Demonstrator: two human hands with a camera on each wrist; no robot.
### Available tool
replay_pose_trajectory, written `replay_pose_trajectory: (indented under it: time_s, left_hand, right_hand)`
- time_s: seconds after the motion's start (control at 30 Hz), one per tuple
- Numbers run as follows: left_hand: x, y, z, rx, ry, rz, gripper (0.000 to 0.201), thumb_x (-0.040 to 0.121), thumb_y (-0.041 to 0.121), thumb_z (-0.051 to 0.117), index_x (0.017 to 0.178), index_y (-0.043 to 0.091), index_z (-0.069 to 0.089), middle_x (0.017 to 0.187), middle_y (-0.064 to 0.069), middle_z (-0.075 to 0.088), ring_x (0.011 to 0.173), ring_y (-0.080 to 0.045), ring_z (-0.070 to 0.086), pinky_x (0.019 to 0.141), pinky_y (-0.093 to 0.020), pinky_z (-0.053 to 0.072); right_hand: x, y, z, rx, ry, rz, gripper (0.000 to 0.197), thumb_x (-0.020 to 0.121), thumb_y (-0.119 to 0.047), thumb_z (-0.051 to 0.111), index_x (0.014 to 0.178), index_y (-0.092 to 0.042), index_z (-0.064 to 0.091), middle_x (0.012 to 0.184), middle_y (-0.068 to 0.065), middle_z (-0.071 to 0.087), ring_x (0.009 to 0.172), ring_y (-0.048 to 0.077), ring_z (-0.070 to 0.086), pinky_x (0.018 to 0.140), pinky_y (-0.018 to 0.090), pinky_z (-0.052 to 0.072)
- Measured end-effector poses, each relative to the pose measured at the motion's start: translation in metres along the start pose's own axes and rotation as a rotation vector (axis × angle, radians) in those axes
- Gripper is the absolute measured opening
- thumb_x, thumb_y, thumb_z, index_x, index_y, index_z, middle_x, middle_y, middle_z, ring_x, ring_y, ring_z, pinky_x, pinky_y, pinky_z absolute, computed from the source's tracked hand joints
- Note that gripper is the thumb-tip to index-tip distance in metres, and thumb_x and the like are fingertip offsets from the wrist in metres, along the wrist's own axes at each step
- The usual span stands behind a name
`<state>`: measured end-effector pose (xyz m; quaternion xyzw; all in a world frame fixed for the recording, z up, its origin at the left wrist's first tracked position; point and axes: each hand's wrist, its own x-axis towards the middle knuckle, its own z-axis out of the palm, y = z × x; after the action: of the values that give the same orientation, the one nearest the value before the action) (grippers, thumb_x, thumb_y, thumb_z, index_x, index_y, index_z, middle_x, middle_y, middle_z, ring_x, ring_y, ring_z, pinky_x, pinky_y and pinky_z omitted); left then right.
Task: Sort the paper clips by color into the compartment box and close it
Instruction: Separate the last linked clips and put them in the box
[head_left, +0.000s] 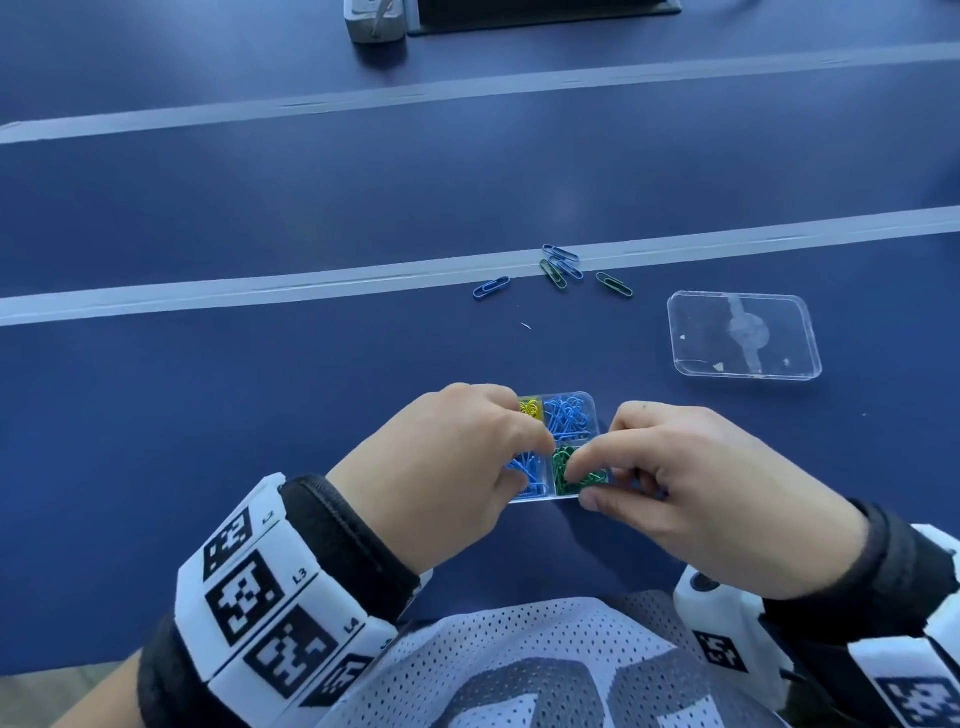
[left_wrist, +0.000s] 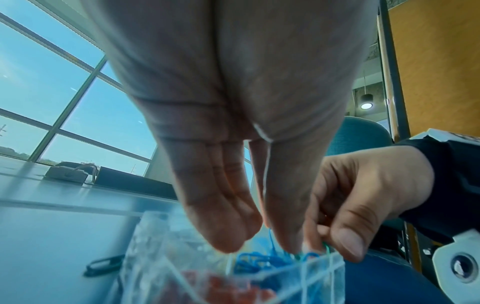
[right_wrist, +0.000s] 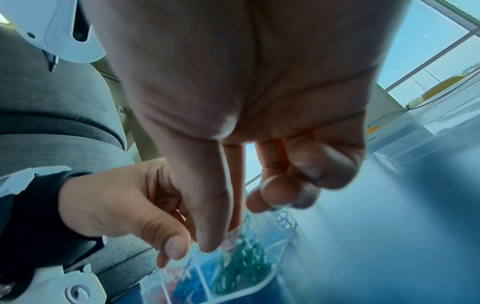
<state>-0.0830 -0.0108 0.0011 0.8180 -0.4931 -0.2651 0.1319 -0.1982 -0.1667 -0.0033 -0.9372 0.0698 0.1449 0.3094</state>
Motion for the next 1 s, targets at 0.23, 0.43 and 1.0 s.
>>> replay_pose_trajectory:
  time_s: [0.23, 0.43, 1.0]
  left_hand:
    - [-0.004, -0.009, 0.002, 0.021, 0.117, 0.094, 0.016, 0.081, 0.030, 0.061, 0.089, 0.030, 0.074, 0.086, 0.007, 0.060, 0.066, -0.007, 0.052, 0.064, -0.024, 0.051]
    - [0.002, -0.050, -0.035, -0.143, 0.414, -0.042, 0.008, 0.075, 0.024, 0.069, 0.082, 0.025, 0.071, 0.069, 0.011, 0.055, 0.064, -0.008, 0.050, 0.061, -0.005, 0.036]
    - [0.040, -0.056, -0.037, 0.134, 0.006, -0.225, 0.013, 0.082, 0.025, 0.061, 0.084, 0.020, 0.073, 0.066, 0.011, 0.057, 0.072, -0.012, 0.053, 0.066, -0.023, 0.043]
  right_hand:
    - [0.001, 0.007, -0.002, -0.002, -0.028, -0.053, 0.006, 0.082, -0.037, 0.066, 0.087, -0.037, 0.067, 0.066, -0.013, 0.043, 0.068, -0.002, 0.046, 0.058, 0.013, 0.033]
    - [0.010, 0.005, -0.031, 0.103, 0.056, -0.083, 0.008, 0.077, -0.037, 0.066, 0.082, -0.032, 0.069, 0.061, -0.006, 0.053, 0.059, 0.008, 0.049, 0.056, 0.010, 0.035]
    - [0.106, 0.022, -0.077, -0.293, 0.071, 0.256, 0.010, 0.081, -0.022, 0.065, 0.084, -0.017, 0.072, 0.078, 0.001, 0.067, 0.081, 0.022, 0.059, 0.074, 0.028, 0.049]
